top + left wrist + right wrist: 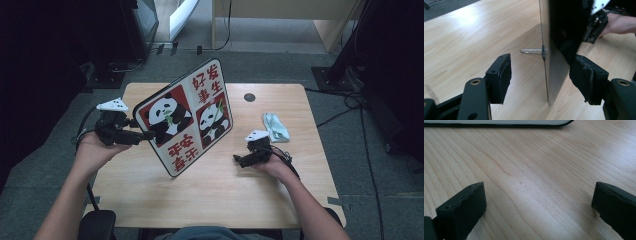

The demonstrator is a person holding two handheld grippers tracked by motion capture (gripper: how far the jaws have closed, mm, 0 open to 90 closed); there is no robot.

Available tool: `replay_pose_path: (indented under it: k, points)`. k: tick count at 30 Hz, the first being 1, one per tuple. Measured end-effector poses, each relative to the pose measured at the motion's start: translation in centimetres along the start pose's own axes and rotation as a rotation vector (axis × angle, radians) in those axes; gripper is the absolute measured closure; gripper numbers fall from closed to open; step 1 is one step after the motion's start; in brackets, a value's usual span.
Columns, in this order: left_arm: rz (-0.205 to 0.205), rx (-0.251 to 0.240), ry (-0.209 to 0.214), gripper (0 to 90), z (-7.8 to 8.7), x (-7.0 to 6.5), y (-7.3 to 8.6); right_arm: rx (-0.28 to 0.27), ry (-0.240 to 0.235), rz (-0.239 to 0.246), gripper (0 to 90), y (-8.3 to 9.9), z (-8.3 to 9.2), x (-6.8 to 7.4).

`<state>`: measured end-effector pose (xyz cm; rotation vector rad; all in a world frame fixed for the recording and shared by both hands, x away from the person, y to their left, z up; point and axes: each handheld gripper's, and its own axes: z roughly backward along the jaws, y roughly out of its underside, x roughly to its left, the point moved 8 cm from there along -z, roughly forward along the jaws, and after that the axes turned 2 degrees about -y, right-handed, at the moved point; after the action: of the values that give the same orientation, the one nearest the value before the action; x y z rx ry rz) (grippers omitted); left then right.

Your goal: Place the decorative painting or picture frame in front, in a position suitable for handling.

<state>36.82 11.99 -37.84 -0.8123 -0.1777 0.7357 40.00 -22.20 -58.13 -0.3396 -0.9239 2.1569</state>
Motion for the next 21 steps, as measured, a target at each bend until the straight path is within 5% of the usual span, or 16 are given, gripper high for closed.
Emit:
replay_pose_path:
  k: [11,14,21]
  points:
    - [-0.005,-0.047,0.032,34.5,-1.7,-1.5,1.8,0.024,-0.005,0.011,1.1,-0.3,0.2,-0.5]
    - [-0.015,-0.049,0.035,34.6,-2.4,-1.8,2.5,0.009,-0.021,-0.001,14.1,-0.7,0.7,-0.7]
    - [-0.001,-0.067,0.024,35.6,-3.4,-1.8,3.6,-0.011,-0.015,0.004,12.9,-1.4,1.2,-1.1]
